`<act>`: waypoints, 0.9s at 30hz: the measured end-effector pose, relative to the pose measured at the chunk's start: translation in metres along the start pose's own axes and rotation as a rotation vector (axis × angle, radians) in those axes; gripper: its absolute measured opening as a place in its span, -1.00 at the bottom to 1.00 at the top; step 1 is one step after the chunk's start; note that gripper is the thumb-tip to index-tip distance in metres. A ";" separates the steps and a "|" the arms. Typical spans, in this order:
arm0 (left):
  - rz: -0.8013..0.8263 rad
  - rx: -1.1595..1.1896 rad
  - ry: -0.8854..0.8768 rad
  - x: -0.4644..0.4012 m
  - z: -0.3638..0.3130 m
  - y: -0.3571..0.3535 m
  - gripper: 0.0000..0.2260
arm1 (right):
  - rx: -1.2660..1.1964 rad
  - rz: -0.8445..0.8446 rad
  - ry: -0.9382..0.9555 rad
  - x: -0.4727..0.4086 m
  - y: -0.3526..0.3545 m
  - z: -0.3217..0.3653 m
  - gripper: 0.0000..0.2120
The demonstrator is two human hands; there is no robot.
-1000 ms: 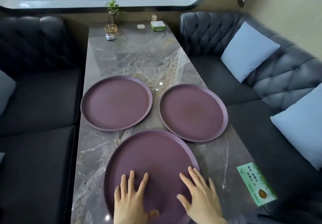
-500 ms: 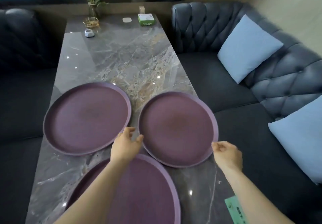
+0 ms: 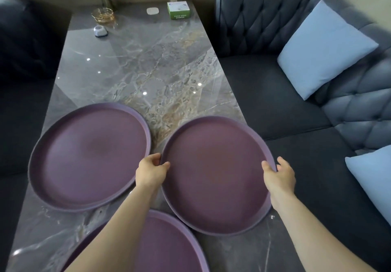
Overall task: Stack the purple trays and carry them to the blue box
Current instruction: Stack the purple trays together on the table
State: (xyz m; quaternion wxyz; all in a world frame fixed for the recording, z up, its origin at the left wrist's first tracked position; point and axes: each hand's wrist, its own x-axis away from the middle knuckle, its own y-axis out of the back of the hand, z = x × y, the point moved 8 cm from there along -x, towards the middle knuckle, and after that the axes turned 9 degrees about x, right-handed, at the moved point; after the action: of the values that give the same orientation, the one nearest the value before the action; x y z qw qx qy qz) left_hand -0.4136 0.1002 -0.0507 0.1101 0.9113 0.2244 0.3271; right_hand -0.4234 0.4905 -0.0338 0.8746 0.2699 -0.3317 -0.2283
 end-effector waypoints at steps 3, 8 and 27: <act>-0.017 0.078 -0.057 0.009 -0.007 0.013 -0.61 | 0.024 -0.089 0.024 0.010 0.012 0.001 -0.47; -0.087 0.043 -0.146 0.048 -0.009 0.069 -0.75 | 0.095 -0.211 0.082 0.063 0.036 -0.002 -0.64; -0.254 -0.346 -0.092 0.165 0.183 0.281 -0.76 | 0.527 -0.179 0.288 0.282 -0.051 -0.137 -0.74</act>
State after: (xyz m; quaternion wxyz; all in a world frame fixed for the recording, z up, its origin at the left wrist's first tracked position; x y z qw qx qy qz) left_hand -0.0881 -0.0761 -0.0026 0.3154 0.8572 0.2725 0.3025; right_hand -0.1484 0.3330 -0.0238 0.7890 0.5449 -0.2270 -0.1701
